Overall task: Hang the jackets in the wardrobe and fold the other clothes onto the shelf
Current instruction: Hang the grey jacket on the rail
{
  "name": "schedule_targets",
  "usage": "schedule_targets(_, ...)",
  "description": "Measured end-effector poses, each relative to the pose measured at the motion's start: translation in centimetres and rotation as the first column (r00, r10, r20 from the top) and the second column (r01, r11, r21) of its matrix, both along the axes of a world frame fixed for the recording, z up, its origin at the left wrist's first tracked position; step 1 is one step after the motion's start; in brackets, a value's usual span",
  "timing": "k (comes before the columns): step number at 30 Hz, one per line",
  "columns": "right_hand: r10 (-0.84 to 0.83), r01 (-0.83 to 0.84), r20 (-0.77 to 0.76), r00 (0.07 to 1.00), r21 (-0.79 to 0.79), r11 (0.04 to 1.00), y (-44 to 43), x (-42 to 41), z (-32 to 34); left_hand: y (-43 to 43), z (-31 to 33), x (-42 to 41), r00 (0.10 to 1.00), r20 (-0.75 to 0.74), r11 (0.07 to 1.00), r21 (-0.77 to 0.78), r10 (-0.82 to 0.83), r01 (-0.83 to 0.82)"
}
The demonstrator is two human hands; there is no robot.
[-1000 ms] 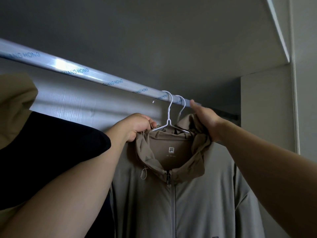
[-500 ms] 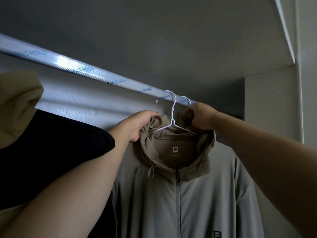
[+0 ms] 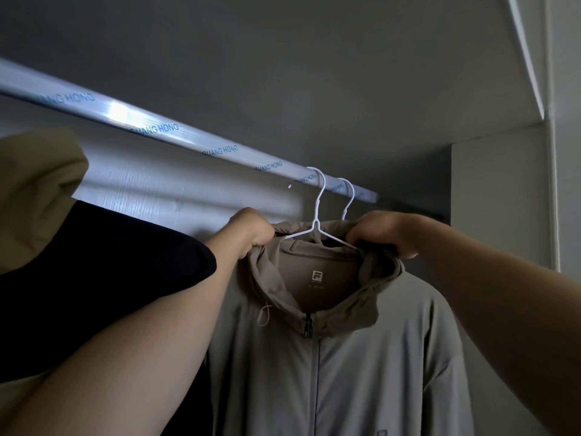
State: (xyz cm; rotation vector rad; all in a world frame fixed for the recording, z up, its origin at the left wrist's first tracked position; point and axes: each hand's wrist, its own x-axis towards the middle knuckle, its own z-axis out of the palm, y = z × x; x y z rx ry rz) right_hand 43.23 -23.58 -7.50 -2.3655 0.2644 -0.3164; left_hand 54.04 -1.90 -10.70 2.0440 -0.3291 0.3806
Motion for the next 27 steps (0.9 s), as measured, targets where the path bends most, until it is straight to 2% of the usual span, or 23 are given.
schedule_targets(2,0.031,-0.013,-0.125,0.992,0.147,0.989,-0.2,0.0,-0.2,0.0,0.6,-0.6,0.974,-0.171,0.989,-0.061,-0.147,0.138)
schedule_targets(3,0.022,0.005,-0.169,0.985,0.158,0.987,-0.2,0.2,-0.2,0.0,0.9,-0.9,0.961,-0.208,0.981,-0.099,-0.183,0.166)
schedule_targets(4,-0.033,0.050,-0.178,0.983,0.088,0.995,-0.2,0.2,-0.1,-0.1,1.1,-1.0,0.958,-0.212,0.977,-0.122,-0.195,0.172)
schedule_targets(5,-0.120,0.105,-0.165,0.979,-0.094,0.990,-0.2,0.2,0.0,-0.2,1.2,-1.0,0.958,-0.207,0.976,-0.128,-0.198,0.174)
schedule_targets(6,-0.241,0.191,-0.108,0.965,-0.342,0.920,-0.1,0.1,0.1,-0.2,1.1,-0.9,0.961,-0.205,0.980,-0.107,-0.188,0.169)
schedule_targets(7,-0.330,0.280,0.014,0.944,-0.566,0.775,-0.2,0.0,0.3,-0.2,1.0,-0.6,0.966,-0.199,0.986,-0.046,-0.165,0.159)
schedule_targets(8,-0.385,0.368,0.122,0.915,-0.645,0.670,-0.2,-0.3,0.3,-0.1,0.7,-0.2,0.973,-0.189,0.989,0.033,-0.134,0.143)
schedule_targets(9,-0.435,0.405,0.149,0.888,-0.702,0.586,-0.4,-0.4,0.5,-0.1,0.6,0.1,0.980,-0.177,0.988,0.106,-0.093,0.113)
schedule_targets(10,-0.441,0.393,0.122,0.889,-0.698,0.599,-0.6,-0.3,0.6,0.0,0.5,0.2,0.986,-0.161,0.985,0.153,-0.052,0.077)
schedule_targets(11,-0.424,0.342,0.042,0.905,-0.665,0.663,-0.7,-0.4,0.8,0.2,0.6,0.3,0.987,-0.154,0.984,0.169,-0.032,0.059)
schedule_targets(13,-0.374,0.299,-0.064,0.925,-0.486,0.822,-0.7,-0.2,1.3,0.3,0.9,0.4,0.989,-0.141,0.984,0.166,-0.047,0.070)
schedule_targets(14,-0.369,0.307,-0.065,0.927,-0.434,0.847,-0.7,-0.2,1.3,0.2,0.9,0.4,0.989,-0.140,0.984,0.158,-0.055,0.077)
schedule_targets(15,-0.373,0.321,-0.035,0.927,-0.434,0.841,-0.7,-0.2,1.6,0.1,0.8,0.6,0.987,-0.151,0.987,0.137,-0.059,0.080)
schedule_targets(17,-0.357,0.288,-0.018,0.934,-0.554,0.781,-1.1,-0.2,1.8,-0.1,0.5,0.8,0.982,-0.176,0.995,0.064,-0.068,0.080)
schedule_targets(20,-0.397,0.149,-0.228,0.889,-0.676,0.722,-0.6,-0.9,1.4,-0.2,0.5,1.5,0.993,-0.110,0.998,-0.051,-0.051,0.045)
schedule_targets(21,-0.412,0.137,-0.248,0.877,-0.692,0.708,-0.4,-1.2,1.4,-0.1,0.5,1.8,0.995,-0.086,0.996,-0.077,-0.053,0.047)
schedule_targets(24,-0.357,0.138,-0.153,0.921,-0.732,0.668,0.0,-1.6,1.9,0.1,0.7,2.1,0.999,0.016,0.989,-0.144,0.037,-0.035)
schedule_targets(27,-0.320,0.219,0.016,0.947,-0.760,0.612,1.1,-1.9,3.2,0.4,1.1,1.6,0.979,0.134,0.978,-0.159,0.155,-0.133)
